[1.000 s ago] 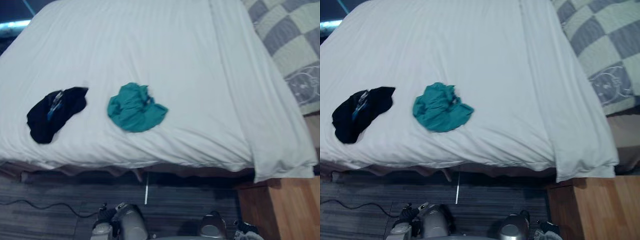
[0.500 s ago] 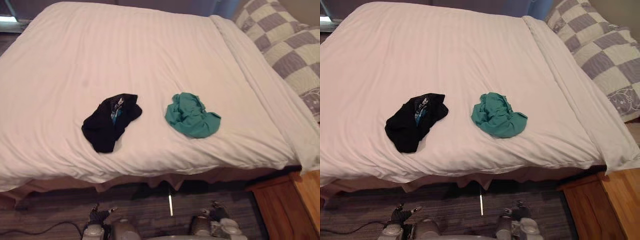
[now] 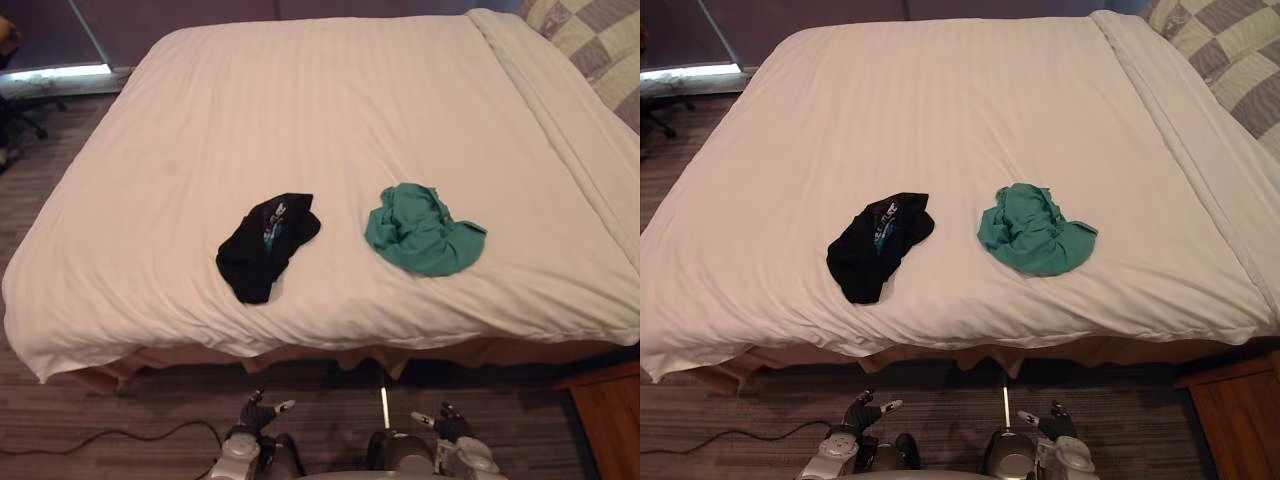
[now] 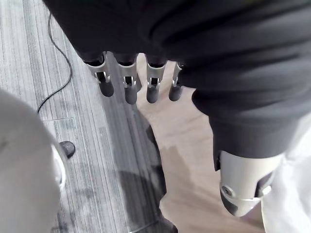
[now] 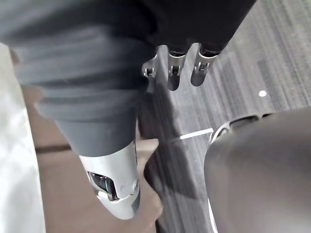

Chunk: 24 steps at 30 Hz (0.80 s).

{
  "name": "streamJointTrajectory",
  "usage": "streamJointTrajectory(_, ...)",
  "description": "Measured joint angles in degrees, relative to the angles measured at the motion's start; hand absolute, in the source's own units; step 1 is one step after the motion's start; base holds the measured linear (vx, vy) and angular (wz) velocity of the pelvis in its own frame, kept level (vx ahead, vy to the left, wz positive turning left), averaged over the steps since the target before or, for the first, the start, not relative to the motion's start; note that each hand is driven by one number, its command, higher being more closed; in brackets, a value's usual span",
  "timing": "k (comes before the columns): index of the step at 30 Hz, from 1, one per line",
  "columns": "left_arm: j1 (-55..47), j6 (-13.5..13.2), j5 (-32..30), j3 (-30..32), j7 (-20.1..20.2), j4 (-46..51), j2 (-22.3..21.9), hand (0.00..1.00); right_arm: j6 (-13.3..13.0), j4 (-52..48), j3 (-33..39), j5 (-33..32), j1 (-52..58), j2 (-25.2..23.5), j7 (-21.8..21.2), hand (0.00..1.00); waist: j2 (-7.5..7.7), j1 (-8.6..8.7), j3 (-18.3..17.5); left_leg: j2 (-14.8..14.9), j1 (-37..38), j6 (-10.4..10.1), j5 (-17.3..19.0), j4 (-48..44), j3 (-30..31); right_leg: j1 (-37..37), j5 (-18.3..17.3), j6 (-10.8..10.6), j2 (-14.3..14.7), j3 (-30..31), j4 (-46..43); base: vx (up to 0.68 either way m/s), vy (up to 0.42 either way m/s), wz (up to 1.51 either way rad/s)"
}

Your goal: Tidy the bed and pick cloth on bed and put in laundry

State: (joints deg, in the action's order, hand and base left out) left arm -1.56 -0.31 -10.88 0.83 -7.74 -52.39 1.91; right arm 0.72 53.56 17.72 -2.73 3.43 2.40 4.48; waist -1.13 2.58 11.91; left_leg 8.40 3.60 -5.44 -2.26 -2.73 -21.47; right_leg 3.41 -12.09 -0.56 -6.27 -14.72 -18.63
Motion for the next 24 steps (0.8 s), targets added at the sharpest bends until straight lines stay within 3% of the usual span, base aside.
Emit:
streamJointTrajectory(4, 0.28, 0.08, 0.03, 4.60, -0.03, -1.80, 0.09, 0.00, 0.78, 1.53, 7.12, -1.80, 0.85, -0.41, 1.07, 0.00, -1.24, 1.73, -0.79, -0.21, 2.10, -0.33, -2.53, 6.67, -0.27, -0.78, 1.75, -0.07, 1.30, -1.21, 2.97, -0.02, 0.045, 0.05)
streamJointTrajectory(7, -0.51, 0.93, 0.41, 13.61, -0.19, -3.47, 0.53, 0.00, 1.15, 1.80, 16.55, -5.10, 3.42, -0.88, 3.38, 0.00, -1.55, 2.20, -1.19, -0.39, 3.78, -0.36, -2.50, 8.05, 0.74, -2.43, 1.96, -0.41, 1.34, -1.91, 3.55, -0.02, 0.033, 0.11)
streamJointTrajectory(9, -2.05, 1.90, 2.02, 23.01, -1.18, -3.47, 3.27, 0.00, 1.97, -0.26, 24.13, -6.94, 4.40, -0.45, 5.62, 0.00, -1.59, 2.84, -1.41, -0.52, 3.80, -0.38, -2.47, 8.06, 0.98, -3.22, 2.72, -0.85, 1.29, -2.26, 4.68, -0.03, 0.044, 0.11)
streamJointTrajectory(12, -3.45, 2.41, 3.10, 31.98, -2.45, -3.39, 7.76, 0.00, 2.05, -6.48, 28.97, -6.93, 6.14, 0.81, 7.76, 0.00, -1.83, 2.88, -1.61, -0.62, 3.59, -0.40, -2.41, 8.13, 1.01, -3.23, 3.27, -0.98, 1.25, -2.33, 5.02, -0.05, 0.032, 0.06)
streamJointTrajectory(16, -5.27, 2.52, 4.02, 42.99, -5.05, -1.76, 15.36, 0.00, 1.82, -19.69, 36.47, -4.75, 7.80, 6.76, 11.17, 0.00, -2.89, 2.90, -4.75, -0.64, 2.43, -1.22, -1.20, 8.53, 1.61, -3.19, 3.54, -1.75, 1.31, -2.70, 6.18, -0.07, 0.017, 0.06)
streamJointTrajectory(20, -4.81, 2.26, 5.88, 44.16, -8.85, 7.20, 20.30, 0.00, 1.49, -28.15, 38.23, 0.62, 7.11, 10.25, 14.39, 0.00, -2.96, 2.92, -6.61, -0.55, 1.63, -1.21, -1.22, 8.53, 2.56, -3.12, 3.50, -1.53, 1.31, -4.04, 6.64, 0.00, -0.010, 0.17)
streamJointTrajectory(24, -3.40, 0.34, 6.05, 38.29, -13.84, 24.00, 24.55, 0.00, 0.19, -36.16, 37.88, 5.23, 5.00, 11.18, 16.82, 0.00, -2.89, 2.35, -7.78, -0.53, 1.03, -1.29, -1.36, 8.52, 2.92, -2.97, 3.63, -1.76, 1.33, -4.28, 6.51, 0.04, -0.014, 0.07)
